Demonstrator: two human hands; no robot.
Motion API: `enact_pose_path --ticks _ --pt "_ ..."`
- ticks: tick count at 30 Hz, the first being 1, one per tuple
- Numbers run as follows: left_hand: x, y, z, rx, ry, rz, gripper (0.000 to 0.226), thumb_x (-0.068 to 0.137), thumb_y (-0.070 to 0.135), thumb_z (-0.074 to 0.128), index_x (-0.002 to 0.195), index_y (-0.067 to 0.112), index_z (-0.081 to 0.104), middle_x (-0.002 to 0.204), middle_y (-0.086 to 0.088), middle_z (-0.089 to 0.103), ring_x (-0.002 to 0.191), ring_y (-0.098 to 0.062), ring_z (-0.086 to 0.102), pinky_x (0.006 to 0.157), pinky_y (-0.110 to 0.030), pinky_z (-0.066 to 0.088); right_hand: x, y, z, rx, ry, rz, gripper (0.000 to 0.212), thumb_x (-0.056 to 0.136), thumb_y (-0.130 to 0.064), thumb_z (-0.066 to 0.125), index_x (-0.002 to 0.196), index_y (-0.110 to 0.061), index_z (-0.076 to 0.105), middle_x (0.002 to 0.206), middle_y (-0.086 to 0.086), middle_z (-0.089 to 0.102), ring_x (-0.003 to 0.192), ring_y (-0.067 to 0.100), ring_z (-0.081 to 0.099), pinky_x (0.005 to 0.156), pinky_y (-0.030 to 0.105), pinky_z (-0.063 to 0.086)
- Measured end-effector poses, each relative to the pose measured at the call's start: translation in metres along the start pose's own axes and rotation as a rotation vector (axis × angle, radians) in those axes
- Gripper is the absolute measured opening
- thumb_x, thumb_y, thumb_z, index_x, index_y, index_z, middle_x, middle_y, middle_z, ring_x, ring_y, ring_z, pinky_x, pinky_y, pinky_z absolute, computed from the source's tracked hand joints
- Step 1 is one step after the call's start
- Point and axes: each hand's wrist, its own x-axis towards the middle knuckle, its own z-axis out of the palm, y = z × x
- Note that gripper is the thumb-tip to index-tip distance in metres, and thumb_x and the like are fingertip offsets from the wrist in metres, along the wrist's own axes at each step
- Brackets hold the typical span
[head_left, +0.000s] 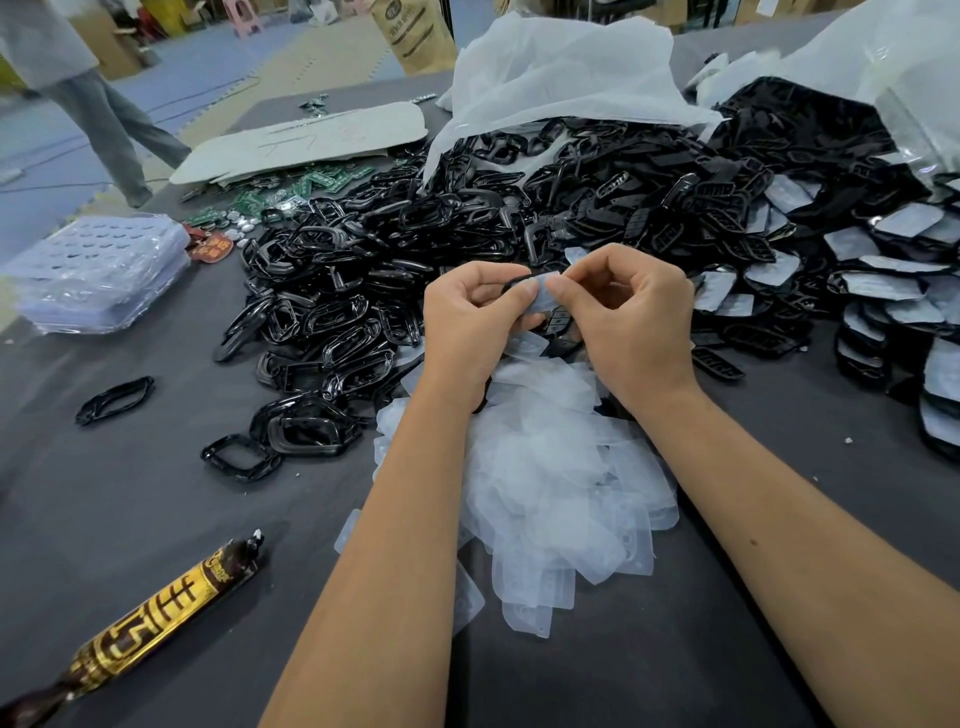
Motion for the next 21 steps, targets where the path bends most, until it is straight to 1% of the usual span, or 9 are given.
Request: enact_pose_path --ticks 4,7,13,16,21 --pt "-0.0006 0.0017 -0.0004 -0.004 -0.022 -0.002 0.012 0.088 0.001 0.077 0.096 0.008 0.073 0.078 -0.006 0.077 0.069 -0.018 0.075 0.064 -0.025 0.059 0.0005 0.0010 -0.0007 -0.005 0.023 0.015 0.015 0.087 -0.020 0.083 0.078 -0.011 0.074 0.071 -0.004 0.071 0.064 0.013 0.065 0.065 0.030 0.056" --pt "-0.0015 0.0025 0.0002 -0.015 -0.033 0.007 0.013 0.088 -0.002 0.076 0.096 0.007 0.072 0.080 -0.006 0.077 0.073 -0.019 0.076 0.066 -0.023 0.059 0.0005 0.0018 -0.0010 -0.032 0.041 0.033 0.017 0.088 -0.022 0.082 0.077 -0.012 0.075 0.068 -0.005 0.071 0.062 0.012 0.066 0.064 0.029 0.057" --pt "-0.0019 0.0024 0.0004 -0.014 -0.023 0.015 0.011 0.089 -0.002 0.076 0.094 0.007 0.072 0.080 -0.008 0.077 0.073 -0.018 0.075 0.064 -0.022 0.058 0.0008 0.0015 -0.0012 -0.058 0.026 0.053 0.020 0.088 -0.024 0.082 0.075 -0.012 0.073 0.063 -0.004 0.069 0.057 0.016 0.067 0.061 0.033 0.058" --pt "-0.0016 0.0020 0.0008 -0.022 -0.013 0.013 0.008 0.090 -0.001 0.076 0.095 0.004 0.072 0.079 -0.009 0.077 0.071 -0.016 0.075 0.062 -0.021 0.057 0.0006 0.0009 -0.0007 -0.063 0.022 0.037 0.020 0.088 -0.024 0.082 0.075 -0.012 0.073 0.064 -0.004 0.069 0.057 0.015 0.067 0.061 0.034 0.058" --pt "-0.0021 0.0032 0.0010 -0.028 -0.017 0.002 0.007 0.091 -0.003 0.074 0.096 0.002 0.071 0.077 -0.007 0.076 0.074 -0.017 0.075 0.063 -0.022 0.058 0.0007 0.0007 0.0000 -0.066 0.028 0.031 0.021 0.088 -0.024 0.082 0.075 -0.011 0.074 0.065 -0.004 0.070 0.058 0.015 0.067 0.063 0.034 0.058"
